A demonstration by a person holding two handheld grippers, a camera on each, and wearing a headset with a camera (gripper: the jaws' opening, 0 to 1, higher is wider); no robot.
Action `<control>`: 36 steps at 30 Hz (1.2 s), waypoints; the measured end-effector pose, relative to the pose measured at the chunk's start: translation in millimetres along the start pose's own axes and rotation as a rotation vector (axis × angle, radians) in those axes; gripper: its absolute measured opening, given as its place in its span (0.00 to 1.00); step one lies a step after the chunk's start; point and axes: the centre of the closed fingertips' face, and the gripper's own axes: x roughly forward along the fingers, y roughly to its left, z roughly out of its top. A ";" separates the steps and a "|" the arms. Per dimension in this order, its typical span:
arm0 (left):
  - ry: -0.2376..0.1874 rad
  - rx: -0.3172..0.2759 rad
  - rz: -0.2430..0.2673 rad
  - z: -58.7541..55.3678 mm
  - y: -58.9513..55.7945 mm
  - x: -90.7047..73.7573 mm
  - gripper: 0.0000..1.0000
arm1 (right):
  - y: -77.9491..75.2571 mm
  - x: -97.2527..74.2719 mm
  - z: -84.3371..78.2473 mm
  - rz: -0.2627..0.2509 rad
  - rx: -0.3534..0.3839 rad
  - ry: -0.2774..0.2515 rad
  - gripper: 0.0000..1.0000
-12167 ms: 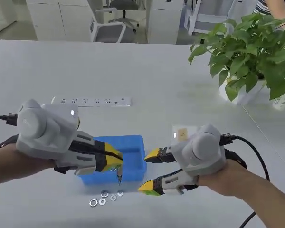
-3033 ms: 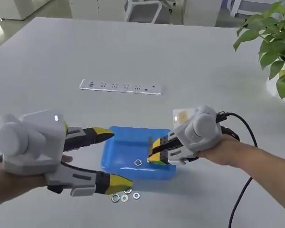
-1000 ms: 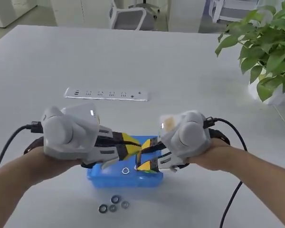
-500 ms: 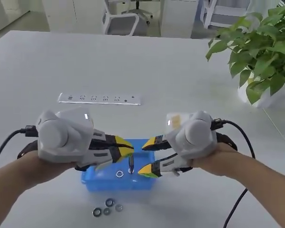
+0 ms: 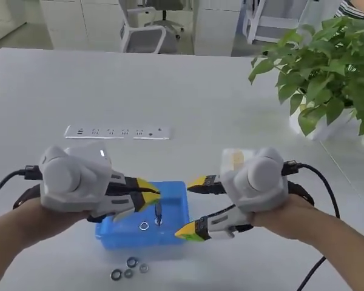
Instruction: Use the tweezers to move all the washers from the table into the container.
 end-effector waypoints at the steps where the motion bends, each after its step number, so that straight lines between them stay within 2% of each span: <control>1: 0.003 0.004 0.005 0.0 0.2 -0.5 0.05 | 0.6 -2.1 0.0 -0.007 0.008 -0.006 0.59; 7: -0.006 0.014 0.012 6.2 -0.6 -4.6 0.05 | 5.2 -9.6 -1.0 -0.031 0.057 -0.038 0.68; 18: -0.024 0.028 0.028 22.8 -1.7 -19.6 0.05 | 17.0 -20.5 1.3 -0.053 0.083 -0.066 0.79; 26: -0.031 0.034 0.030 28.4 -1.0 -30.6 0.05 | 25.6 -23.7 2.2 -0.060 0.082 -0.069 0.84; 36: -0.029 0.045 0.024 32.6 -5.6 -41.6 0.05 | 34.4 -26.3 -0.2 -0.069 0.111 -0.075 0.95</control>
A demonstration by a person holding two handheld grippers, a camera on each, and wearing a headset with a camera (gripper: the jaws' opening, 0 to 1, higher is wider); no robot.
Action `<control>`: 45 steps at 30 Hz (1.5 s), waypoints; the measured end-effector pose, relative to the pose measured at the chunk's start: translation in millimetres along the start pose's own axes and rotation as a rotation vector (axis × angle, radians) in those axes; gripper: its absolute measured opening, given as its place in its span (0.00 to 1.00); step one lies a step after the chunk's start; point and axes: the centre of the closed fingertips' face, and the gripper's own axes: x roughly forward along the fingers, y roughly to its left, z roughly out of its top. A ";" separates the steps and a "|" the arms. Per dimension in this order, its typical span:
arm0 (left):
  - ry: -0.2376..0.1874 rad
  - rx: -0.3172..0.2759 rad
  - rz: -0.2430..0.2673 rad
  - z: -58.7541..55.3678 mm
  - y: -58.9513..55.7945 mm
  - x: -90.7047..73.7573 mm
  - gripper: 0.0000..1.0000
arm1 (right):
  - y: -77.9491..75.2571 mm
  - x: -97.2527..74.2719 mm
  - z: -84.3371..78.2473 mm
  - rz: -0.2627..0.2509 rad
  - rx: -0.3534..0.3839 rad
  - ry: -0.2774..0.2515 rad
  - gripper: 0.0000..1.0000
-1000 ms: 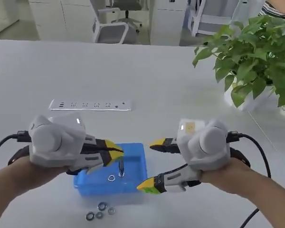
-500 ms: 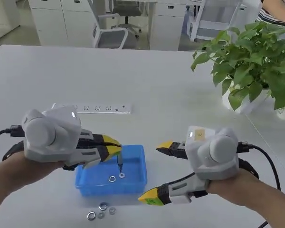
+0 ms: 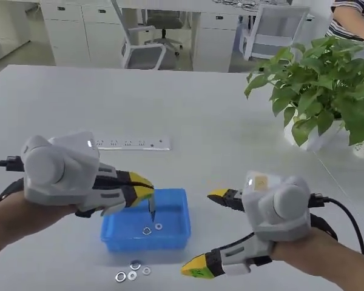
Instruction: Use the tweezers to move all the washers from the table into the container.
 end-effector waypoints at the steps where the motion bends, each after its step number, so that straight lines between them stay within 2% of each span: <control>1: 0.001 0.000 -0.001 0.2 -0.5 -0.8 0.05 | 0.4 -0.3 0.2 -0.003 0.001 -0.001 0.96; 9: -0.001 -0.001 -0.005 5.0 -7.5 -9.5 0.05 | 3.5 -0.1 -1.5 -0.009 0.008 -0.003 1.00; 12: -0.004 -0.016 -0.009 5.4 -9.4 -11.2 0.05 | 5.8 0.2 -3.1 -0.005 0.007 0.000 1.00; 25: 0.001 -0.004 -0.005 7.9 -23.4 -19.4 0.05 | 11.7 1.1 -1.9 0.000 -0.002 -0.007 1.00; 38: 0.002 -0.025 -0.012 2.7 -38.2 -23.2 0.05 | 19.8 1.2 -4.0 0.010 -0.009 -0.007 0.98; 45: 0.004 -0.034 -0.022 -3.8 -42.4 -20.7 0.05 | 21.9 1.9 -5.8 0.014 -0.010 -0.004 0.98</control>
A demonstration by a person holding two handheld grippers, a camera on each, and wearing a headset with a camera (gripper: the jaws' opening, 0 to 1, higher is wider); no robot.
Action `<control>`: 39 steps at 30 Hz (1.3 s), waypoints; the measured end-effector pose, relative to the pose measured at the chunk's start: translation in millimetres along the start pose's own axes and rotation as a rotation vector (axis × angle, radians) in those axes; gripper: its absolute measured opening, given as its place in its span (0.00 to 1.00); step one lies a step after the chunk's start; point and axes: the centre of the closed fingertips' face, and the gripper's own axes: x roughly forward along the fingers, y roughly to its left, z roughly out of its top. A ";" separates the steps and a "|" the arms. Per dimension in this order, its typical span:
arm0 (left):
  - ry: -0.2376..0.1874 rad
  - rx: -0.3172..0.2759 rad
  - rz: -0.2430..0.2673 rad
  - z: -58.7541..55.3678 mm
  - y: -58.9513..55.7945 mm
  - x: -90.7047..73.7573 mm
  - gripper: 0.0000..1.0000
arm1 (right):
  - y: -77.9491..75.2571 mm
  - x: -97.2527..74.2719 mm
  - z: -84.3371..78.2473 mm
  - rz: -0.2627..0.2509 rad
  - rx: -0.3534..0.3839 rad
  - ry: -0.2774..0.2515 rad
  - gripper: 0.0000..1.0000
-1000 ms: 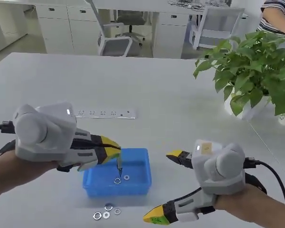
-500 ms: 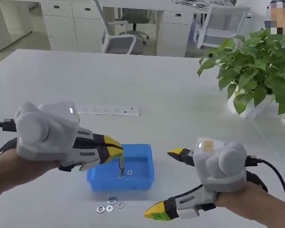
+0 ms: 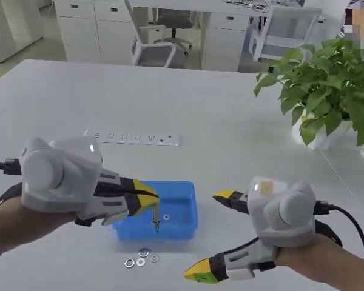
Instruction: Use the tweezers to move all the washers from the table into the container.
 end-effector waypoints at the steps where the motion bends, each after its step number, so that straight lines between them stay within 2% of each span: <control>1: 0.000 -0.002 -0.002 -1.2 -0.4 0.5 0.05 | 0.3 0.1 -0.4 0.001 0.000 0.001 0.98; 19: 0.030 -0.027 -0.037 -23.3 -15.0 10.3 0.05 | 3.5 2.6 -10.1 0.014 0.019 0.014 0.96; 39: 0.053 -0.047 -0.068 -42.0 -20.4 20.0 0.05 | 5.5 3.8 -22.6 0.025 0.035 0.034 0.94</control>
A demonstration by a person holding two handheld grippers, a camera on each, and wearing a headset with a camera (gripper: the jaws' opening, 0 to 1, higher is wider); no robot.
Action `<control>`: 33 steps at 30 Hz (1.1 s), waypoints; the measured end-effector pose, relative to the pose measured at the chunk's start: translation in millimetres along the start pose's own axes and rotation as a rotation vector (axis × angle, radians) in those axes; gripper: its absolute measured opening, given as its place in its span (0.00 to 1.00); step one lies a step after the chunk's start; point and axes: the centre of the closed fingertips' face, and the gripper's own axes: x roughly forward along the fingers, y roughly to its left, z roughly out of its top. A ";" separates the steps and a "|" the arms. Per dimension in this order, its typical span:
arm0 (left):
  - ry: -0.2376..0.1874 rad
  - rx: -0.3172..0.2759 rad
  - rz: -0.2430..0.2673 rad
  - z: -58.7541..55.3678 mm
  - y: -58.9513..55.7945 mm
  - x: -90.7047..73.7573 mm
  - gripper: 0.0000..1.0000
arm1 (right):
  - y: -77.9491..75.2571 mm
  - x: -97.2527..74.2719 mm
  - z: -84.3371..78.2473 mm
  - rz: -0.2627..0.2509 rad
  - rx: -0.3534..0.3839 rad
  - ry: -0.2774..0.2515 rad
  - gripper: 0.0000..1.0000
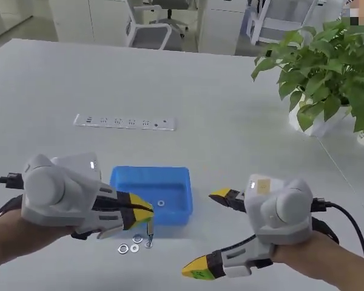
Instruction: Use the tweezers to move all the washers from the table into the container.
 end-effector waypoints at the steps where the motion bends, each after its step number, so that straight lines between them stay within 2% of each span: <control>1: -0.001 -0.001 0.000 -0.3 0.2 0.3 0.05 | 0.1 0.1 -0.2 0.001 0.000 0.000 0.94; 12: -0.012 -0.012 -0.003 1.8 0.2 -1.4 0.05 | 1.3 3.7 -0.9 0.008 0.000 0.009 0.94; 15: -0.002 -0.009 -0.002 -0.5 -0.6 -1.1 0.05 | 1.9 4.5 -1.0 0.009 -0.002 0.010 0.93; 26: -0.008 -0.020 -0.005 0.6 0.1 -2.5 0.05 | 5.8 8.4 -0.2 0.024 -0.010 0.014 0.93; 30: 0.005 -0.020 -0.012 -3.6 -1.6 -1.2 0.05 | 6.4 10.1 0.4 0.029 -0.013 0.017 0.92; 33: -0.003 -0.022 -0.009 -2.3 -2.1 -1.2 0.05 | 7.6 11.3 0.4 0.034 -0.017 0.018 0.92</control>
